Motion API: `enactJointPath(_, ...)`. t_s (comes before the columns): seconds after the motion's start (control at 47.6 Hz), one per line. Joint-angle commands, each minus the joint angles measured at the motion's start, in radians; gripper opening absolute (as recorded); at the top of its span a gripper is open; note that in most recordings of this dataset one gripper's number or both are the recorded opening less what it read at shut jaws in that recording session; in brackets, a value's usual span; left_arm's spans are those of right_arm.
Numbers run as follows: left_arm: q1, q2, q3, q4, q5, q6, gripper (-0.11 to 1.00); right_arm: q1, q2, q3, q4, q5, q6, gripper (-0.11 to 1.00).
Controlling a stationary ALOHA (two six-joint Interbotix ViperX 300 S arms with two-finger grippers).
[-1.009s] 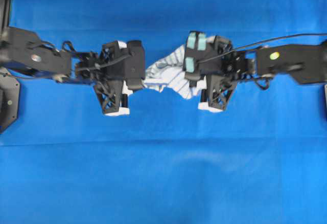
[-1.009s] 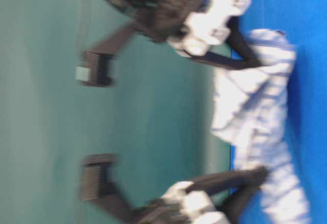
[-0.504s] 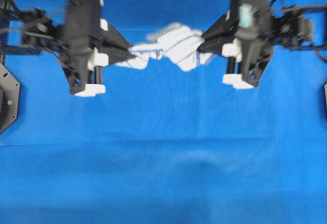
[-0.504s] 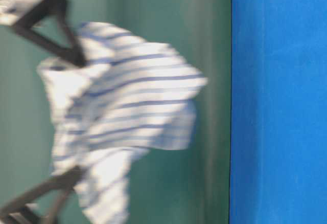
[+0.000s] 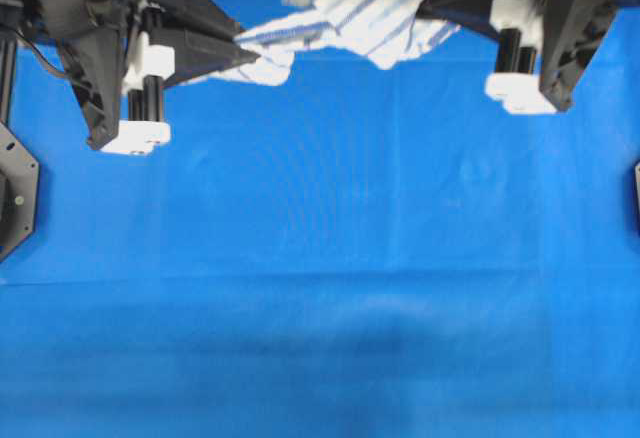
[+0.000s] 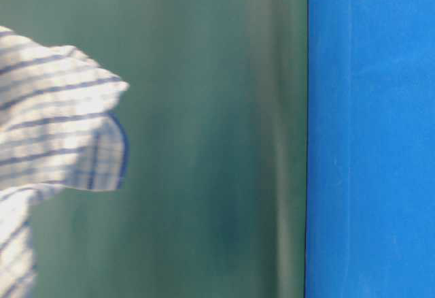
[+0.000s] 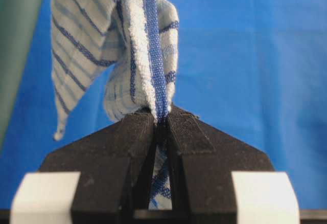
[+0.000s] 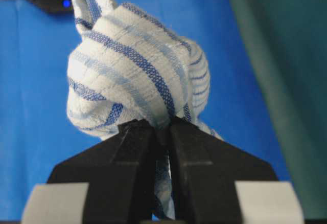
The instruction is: Lift the towel with both arms.
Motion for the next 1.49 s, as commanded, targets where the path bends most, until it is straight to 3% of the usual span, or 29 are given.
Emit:
enactJointPath(0.0, -0.002, -0.020, -0.054, 0.002, 0.020, 0.000, 0.03, -0.005, -0.021, -0.049, -0.008, 0.011, -0.014, 0.10)
enactJointPath(0.609, 0.000, 0.003, -0.063, 0.003, 0.026, -0.002, 0.04, 0.017, -0.005, -0.055, -0.002, 0.043, -0.048, 0.10)
enactJointPath(0.672, 0.000, 0.002, -0.061, 0.003, 0.023, -0.002, 0.12, 0.020, -0.005, -0.054, -0.002, 0.043, -0.049, 0.10)
enactJointPath(0.819, -0.002, -0.012, -0.049, 0.002, -0.003, -0.002, 0.57, 0.021, -0.005, -0.044, -0.002, 0.041, -0.038, 0.13)
enactJointPath(0.904, -0.002, -0.021, -0.034, 0.002, -0.009, 0.000, 0.81, 0.021, -0.003, -0.032, -0.008, 0.031, -0.035, 0.40)
enactJointPath(0.967, 0.000, -0.023, -0.025, 0.003, -0.014, 0.002, 0.91, 0.021, -0.003, -0.023, -0.011, 0.018, -0.035, 0.58)
enactJointPath(1.03, 0.000, -0.023, -0.017, 0.002, -0.017, 0.002, 0.90, 0.021, -0.003, -0.020, -0.011, 0.006, -0.035, 0.68)
enactJointPath(1.135, -0.002, -0.021, 0.000, 0.003, -0.018, 0.000, 0.89, 0.021, -0.005, -0.015, -0.011, -0.006, -0.034, 0.62)
enactJointPath(1.261, 0.000, -0.012, 0.051, 0.002, -0.046, -0.009, 0.89, 0.021, -0.002, 0.014, -0.011, -0.012, -0.032, 0.64)
enactJointPath(1.471, -0.015, 0.014, 0.216, 0.000, -0.193, -0.012, 0.89, 0.023, 0.012, 0.147, -0.003, -0.114, 0.011, 0.63)
